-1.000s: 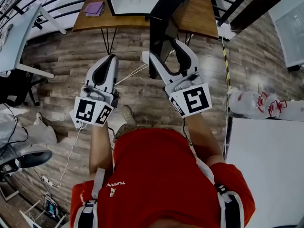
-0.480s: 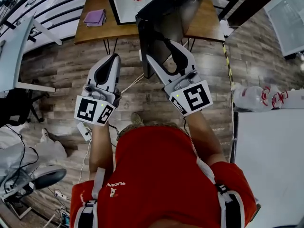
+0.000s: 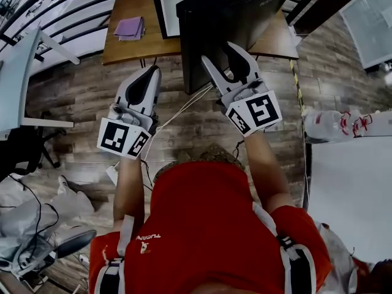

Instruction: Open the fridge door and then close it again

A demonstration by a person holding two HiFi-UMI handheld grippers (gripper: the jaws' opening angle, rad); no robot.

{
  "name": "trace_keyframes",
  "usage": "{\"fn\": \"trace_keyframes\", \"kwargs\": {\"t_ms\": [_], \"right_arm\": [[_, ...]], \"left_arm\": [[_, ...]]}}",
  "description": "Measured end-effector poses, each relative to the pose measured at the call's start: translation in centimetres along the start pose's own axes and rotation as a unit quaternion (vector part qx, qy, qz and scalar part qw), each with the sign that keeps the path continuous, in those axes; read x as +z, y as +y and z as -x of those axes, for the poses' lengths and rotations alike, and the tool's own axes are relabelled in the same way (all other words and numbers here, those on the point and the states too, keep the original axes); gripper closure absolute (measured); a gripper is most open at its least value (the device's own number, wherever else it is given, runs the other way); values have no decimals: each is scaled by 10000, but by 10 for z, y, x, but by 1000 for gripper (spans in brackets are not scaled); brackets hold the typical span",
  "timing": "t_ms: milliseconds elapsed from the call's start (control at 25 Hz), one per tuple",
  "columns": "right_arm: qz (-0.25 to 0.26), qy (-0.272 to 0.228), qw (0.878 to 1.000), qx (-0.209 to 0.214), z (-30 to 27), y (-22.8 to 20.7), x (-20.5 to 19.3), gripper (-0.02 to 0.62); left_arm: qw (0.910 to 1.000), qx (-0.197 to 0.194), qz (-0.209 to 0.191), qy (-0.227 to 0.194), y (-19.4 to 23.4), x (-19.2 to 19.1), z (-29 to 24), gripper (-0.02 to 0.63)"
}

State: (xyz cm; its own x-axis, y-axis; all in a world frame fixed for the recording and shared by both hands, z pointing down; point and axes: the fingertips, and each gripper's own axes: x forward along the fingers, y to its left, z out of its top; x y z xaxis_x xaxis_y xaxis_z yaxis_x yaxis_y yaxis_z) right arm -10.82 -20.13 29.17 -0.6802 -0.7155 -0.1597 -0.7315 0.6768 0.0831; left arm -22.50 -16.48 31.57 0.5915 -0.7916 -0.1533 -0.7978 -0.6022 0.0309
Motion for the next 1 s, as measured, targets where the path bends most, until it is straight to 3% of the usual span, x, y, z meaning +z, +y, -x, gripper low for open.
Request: {"fn": "trace_keyframes", "kwargs": {"t_ms": [560, 1000], "right_arm": [[409, 71, 9991, -3, -78, -36, -26, 525], [320, 186, 9993, 0, -129, -75, -46, 560]], "left_arm": [[9990, 439, -29, 39, 56, -12, -41, 597], [9976, 694, -73, -29, 92, -8, -82, 597]]}}
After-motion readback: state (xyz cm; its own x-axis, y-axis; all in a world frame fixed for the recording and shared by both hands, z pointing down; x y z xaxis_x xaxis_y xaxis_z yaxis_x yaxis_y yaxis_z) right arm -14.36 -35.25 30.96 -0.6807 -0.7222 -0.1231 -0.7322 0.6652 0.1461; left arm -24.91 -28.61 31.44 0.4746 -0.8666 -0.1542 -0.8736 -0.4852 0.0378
